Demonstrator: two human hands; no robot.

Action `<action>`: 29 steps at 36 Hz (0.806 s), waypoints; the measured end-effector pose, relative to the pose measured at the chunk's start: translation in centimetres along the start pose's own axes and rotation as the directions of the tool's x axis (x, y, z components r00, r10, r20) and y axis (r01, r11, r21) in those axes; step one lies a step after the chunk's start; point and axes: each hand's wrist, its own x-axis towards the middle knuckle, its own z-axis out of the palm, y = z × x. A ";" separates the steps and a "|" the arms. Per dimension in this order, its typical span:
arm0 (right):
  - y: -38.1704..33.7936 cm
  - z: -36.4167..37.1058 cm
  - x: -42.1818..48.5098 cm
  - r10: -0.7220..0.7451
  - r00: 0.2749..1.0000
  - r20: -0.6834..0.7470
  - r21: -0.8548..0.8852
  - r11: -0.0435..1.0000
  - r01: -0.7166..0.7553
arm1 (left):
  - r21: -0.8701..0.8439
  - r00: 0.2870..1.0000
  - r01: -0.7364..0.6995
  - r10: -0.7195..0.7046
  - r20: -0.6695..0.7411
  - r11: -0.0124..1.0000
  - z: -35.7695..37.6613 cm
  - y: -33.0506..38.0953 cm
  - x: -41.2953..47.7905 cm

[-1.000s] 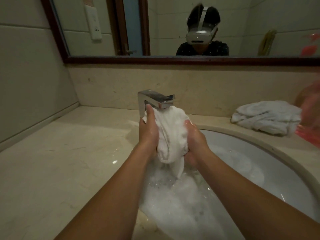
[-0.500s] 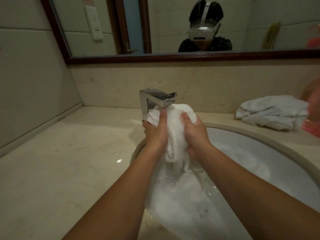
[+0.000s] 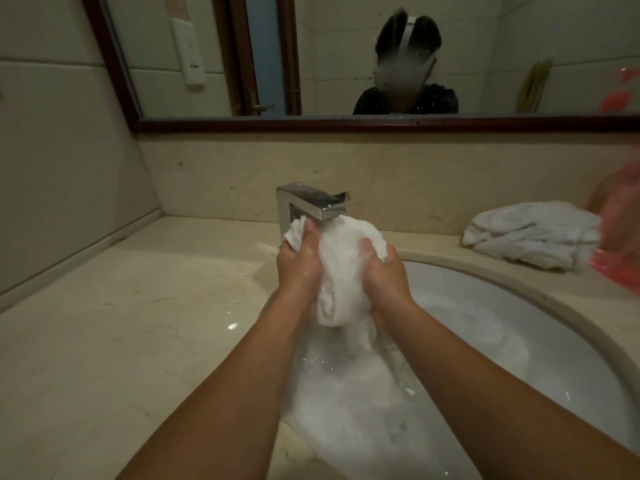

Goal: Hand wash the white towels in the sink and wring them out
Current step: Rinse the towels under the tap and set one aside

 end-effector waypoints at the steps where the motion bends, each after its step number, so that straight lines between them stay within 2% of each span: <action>1: 0.1 -0.2 0.0 -0.002 1.000 0.014 -0.019 1.000 0.002 | -0.009 1.000 0.009 -0.009 -0.011 1.000 -0.1 0.0 0.0; 3: 0.1 -0.5 0.2 0.040 0.998 0.045 -0.032 0.999 -0.039 | -0.031 0.999 0.041 -0.042 -0.015 0.999 -0.5 0.1 0.0; 6: -0.1 -0.4 0.5 0.126 0.989 0.083 0.038 0.991 -0.129 | -0.033 0.998 0.056 -0.056 -0.016 0.998 -1.1 0.3 -0.1; 9: 0.5 0.0 1.4 0.232 0.950 0.207 0.132 0.956 -0.262 | 0.006 0.998 0.065 -0.065 0.010 0.998 -1.4 0.4 -0.5; 12: 0.1 0.2 0.7 0.234 0.934 0.270 0.091 0.959 -0.267 | 0.004 0.998 0.058 -0.058 0.003 0.998 -1.4 0.7 -0.9; 15: -0.2 0.2 0.8 0.145 0.973 0.181 0.026 0.988 -0.152 | 0.052 0.999 0.048 -0.047 -0.019 0.998 -1.0 0.9 -1.3; 21: -0.4 0.5 0.6 0.086 0.996 0.020 -0.025 0.996 -0.086 | 0.227 0.999 -0.035 0.030 0.028 0.973 0.2 0.7 -1.3; 25: 0.0 0.5 1.5 0.034 0.996 -0.083 -0.034 0.999 -0.037 | 0.236 1.000 0.012 -0.013 0.005 0.972 0.8 0.9 -1.0; 29: -0.2 1.2 1.2 -0.011 0.992 -0.127 -0.035 0.999 0.007 | 0.224 0.998 0.051 -0.043 -0.039 0.973 0.9 1.0 -0.5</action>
